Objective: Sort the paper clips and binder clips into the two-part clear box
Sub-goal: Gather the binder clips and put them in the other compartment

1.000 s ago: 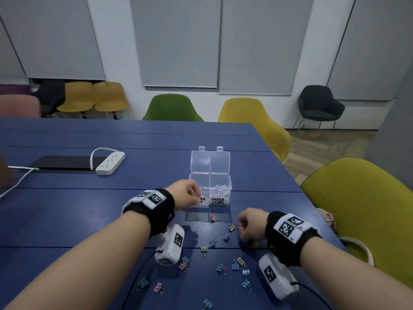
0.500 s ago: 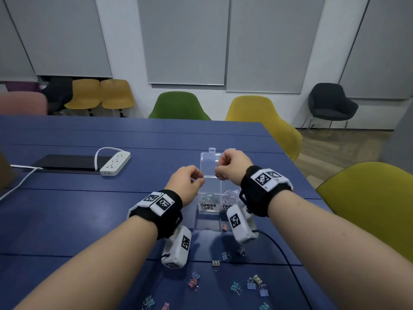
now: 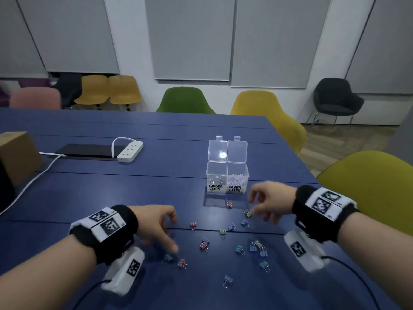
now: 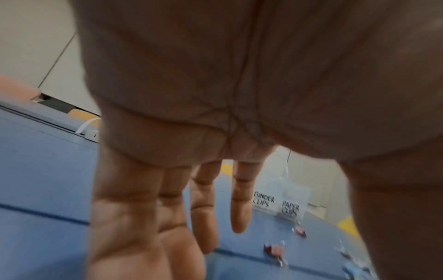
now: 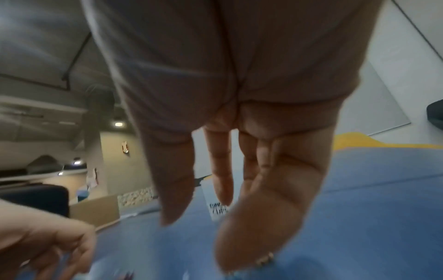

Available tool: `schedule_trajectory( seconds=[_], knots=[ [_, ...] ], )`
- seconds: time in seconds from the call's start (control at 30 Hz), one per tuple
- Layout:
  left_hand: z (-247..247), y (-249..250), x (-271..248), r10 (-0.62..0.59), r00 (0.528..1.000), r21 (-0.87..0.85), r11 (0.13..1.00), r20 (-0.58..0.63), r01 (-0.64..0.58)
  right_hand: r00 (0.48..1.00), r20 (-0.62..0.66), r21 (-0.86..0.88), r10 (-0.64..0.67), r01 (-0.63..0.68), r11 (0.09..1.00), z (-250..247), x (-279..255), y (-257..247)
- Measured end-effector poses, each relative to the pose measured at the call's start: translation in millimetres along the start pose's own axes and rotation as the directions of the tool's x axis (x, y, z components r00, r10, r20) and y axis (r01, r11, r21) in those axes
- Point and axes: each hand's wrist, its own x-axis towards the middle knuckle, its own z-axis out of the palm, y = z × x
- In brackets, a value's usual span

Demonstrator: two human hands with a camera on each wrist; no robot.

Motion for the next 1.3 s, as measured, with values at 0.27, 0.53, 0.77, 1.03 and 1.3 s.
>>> schedule_trajectory(
  seconds=[0.27,0.53,0.77,1.03,1.3],
  knots=[
    [54,20,-16,0.001,0.997,0.218,0.976,-0.082,0.018,0.963,0.185,-0.266,0.194,-0.141,0.953,53,-57,17],
    [76,58,-4,-0.035,0.972,0.167,0.983,-0.233,0.075,0.993,-0.014,-0.500,0.121,-0.112,0.859,85,-47,-16],
    [82,82,-3,-0.048,0.964,0.168,0.981,-0.261,0.094,0.988,-0.006,-0.592,0.153,-0.126,0.796,88,-49,-25],
    [83,90,0,0.051,0.966,0.274,0.962,-0.252,0.021,0.970,-0.056,-0.631,0.235,-0.217,0.745,87,-47,-3],
    [85,90,6,0.058,0.986,0.420,0.907,-0.157,0.014,0.973,-0.046,-0.666,0.225,-0.197,0.719,89,-53,-18]
  ],
)
